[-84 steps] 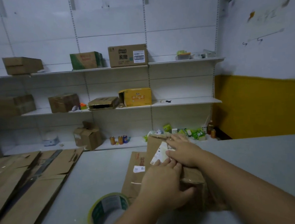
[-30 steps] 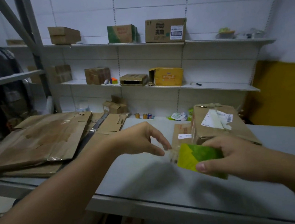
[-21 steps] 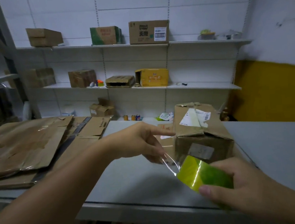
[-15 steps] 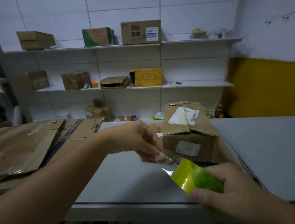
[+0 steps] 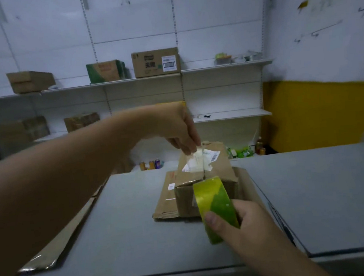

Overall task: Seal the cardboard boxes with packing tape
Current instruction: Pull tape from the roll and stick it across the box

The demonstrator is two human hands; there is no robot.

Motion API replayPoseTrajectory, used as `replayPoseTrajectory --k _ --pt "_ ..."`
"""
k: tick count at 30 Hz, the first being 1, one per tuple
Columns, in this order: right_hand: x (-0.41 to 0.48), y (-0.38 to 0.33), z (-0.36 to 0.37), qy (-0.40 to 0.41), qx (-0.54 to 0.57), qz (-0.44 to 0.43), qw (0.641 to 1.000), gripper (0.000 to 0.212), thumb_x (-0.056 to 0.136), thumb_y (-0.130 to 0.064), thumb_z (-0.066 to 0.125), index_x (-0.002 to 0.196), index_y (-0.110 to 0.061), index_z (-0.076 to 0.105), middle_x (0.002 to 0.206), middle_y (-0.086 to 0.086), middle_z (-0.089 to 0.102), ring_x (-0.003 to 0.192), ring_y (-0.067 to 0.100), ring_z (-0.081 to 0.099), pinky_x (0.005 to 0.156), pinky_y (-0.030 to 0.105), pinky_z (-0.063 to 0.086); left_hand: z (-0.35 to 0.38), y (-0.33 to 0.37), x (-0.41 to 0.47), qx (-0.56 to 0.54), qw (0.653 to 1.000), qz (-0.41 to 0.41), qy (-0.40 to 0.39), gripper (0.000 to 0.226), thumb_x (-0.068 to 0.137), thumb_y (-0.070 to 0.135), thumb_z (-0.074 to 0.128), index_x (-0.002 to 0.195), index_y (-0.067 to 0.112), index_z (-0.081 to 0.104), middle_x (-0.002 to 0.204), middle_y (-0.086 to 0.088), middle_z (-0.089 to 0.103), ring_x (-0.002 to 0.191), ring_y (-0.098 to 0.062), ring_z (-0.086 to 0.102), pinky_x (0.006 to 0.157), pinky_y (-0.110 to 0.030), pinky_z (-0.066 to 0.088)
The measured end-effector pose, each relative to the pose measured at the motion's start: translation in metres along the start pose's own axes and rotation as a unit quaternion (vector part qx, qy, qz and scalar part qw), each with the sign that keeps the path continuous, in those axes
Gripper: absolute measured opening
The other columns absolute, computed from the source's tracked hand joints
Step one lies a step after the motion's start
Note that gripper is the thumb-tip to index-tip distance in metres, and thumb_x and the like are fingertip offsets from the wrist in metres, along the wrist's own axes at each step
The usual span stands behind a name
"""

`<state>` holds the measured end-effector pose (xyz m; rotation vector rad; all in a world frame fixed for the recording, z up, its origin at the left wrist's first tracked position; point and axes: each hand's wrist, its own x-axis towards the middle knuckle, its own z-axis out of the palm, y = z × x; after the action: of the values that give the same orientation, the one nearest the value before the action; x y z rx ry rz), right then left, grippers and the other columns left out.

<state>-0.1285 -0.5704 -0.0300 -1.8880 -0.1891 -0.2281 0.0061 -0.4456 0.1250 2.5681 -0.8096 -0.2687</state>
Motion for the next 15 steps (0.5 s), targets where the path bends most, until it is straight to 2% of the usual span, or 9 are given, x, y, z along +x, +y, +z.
replayPoseTrajectory --k 1,3,7,9,11,12,13,14,15 --pt "-0.001 -0.001 0.001 0.014 0.006 -0.002 1.000 0.057 0.058 -0.071 0.055 0.063 -0.015 0.060 0.053 -0.005 0.059 0.051 0.003 0.056 0.051 0.015 0.044 -0.006 0.006 0.002 0.011 1.000 0.011 0.001 0.010 0.078 0.007 0.071 0.085 0.013 0.072 0.086 -0.004 0.075 0.074 -0.010 0.071 0.072 -0.018 0.057" --pt "-0.003 -0.003 0.004 0.022 0.022 0.013 0.999 0.048 0.055 -0.067 0.057 0.069 -0.022 0.065 0.062 -0.004 0.067 0.057 0.005 0.062 0.057 0.020 0.051 -0.015 0.013 0.005 0.033 0.999 0.031 0.002 0.011 0.077 0.006 0.073 0.083 0.014 0.073 0.084 -0.006 0.075 0.073 -0.011 0.072 0.072 -0.018 0.056" --pt "-0.004 0.007 0.012 -0.014 0.094 0.112 0.989 0.020 0.073 -0.037 0.076 0.089 -0.029 0.069 0.079 -0.008 0.074 0.078 0.005 0.069 0.077 0.022 0.055 -0.038 0.024 0.004 0.082 0.994 0.065 0.028 0.009 0.078 0.008 0.072 0.082 0.017 0.072 0.075 0.002 0.074 0.066 -0.006 0.070 0.068 -0.015 0.056" --pt "-0.004 0.013 0.018 -0.041 0.128 0.184 0.974 0.032 0.069 -0.035 0.082 0.096 -0.023 0.069 0.084 -0.007 0.074 0.084 0.007 0.068 0.079 0.017 0.052 -0.055 0.028 0.004 0.085 0.989 0.087 0.083 0.010 0.077 0.008 0.072 0.082 0.017 0.071 0.073 0.004 0.073 0.064 -0.005 0.069 0.065 -0.011 0.054" --pt "-0.005 0.009 0.016 -0.065 0.139 0.199 0.968 0.070 0.049 -0.049 0.089 0.108 -0.018 0.065 0.104 -0.001 0.072 0.099 0.012 0.066 0.086 0.019 0.050 -0.069 0.026 0.009 0.086 0.979 0.101 0.153 0.012 0.076 0.009 0.074 0.082 0.019 0.072 0.075 0.002 0.074 0.063 -0.004 0.068 0.063 -0.006 0.051" --pt "-0.004 0.006 0.013 -0.082 0.128 0.189 0.970 0.084 0.051 -0.047 0.089 0.122 -0.012 0.058 0.122 0.005 0.065 0.115 0.017 0.059 0.098 0.027 0.046 -0.072 0.023 0.013 0.088 0.972 0.106 0.192 0.013 0.075 0.010 0.075 0.084 0.019 0.073 0.077 0.001 0.073 0.063 -0.002 0.067 0.061 -0.004 0.049" --pt "-0.004 0.006 0.010 -0.096 0.113 0.166 0.975 0.084 0.066 -0.038 0.084 0.135 -0.009 0.045 0.138 0.009 0.052 0.129 0.020 0.048 0.108 0.031 0.036 -0.073 0.018 0.018 0.080 0.965 0.110 0.225 0.014 0.075 0.010 0.075 0.087 0.018 0.073 0.078 0.001 0.072 0.062 -0.001 0.066 0.059 -0.003 0.048" --pt "-0.002 0.004 0.006 -0.089 0.122 0.146 0.978 0.079 0.079 -0.030 0.075 0.144 -0.013 0.033 0.146 0.006 0.041 0.136 0.019 0.038 0.112 0.030 0.030 -0.072 0.014 0.024 0.066 0.960 0.112 0.246 0.014 0.076 0.011 0.074 0.090 0.016 0.072 0.079 0.003 0.071 0.061 0.000 0.065 0.059 -0.003 0.048" --pt "0.002 0.005 0.004 -0.077 0.133 0.133 0.979 0.073 0.084 -0.029 0.070 0.146 -0.023 0.031 0.148 0.001 0.040 0.137 0.014 0.037 0.113 0.027 0.027 -0.069 0.011 0.028 0.066 0.959 0.112 0.254 0.015 0.078 0.011 0.073 0.092 0.015 0.072 0.080 0.004 0.070 0.061 0.000 0.065 0.058 -0.003 0.048"
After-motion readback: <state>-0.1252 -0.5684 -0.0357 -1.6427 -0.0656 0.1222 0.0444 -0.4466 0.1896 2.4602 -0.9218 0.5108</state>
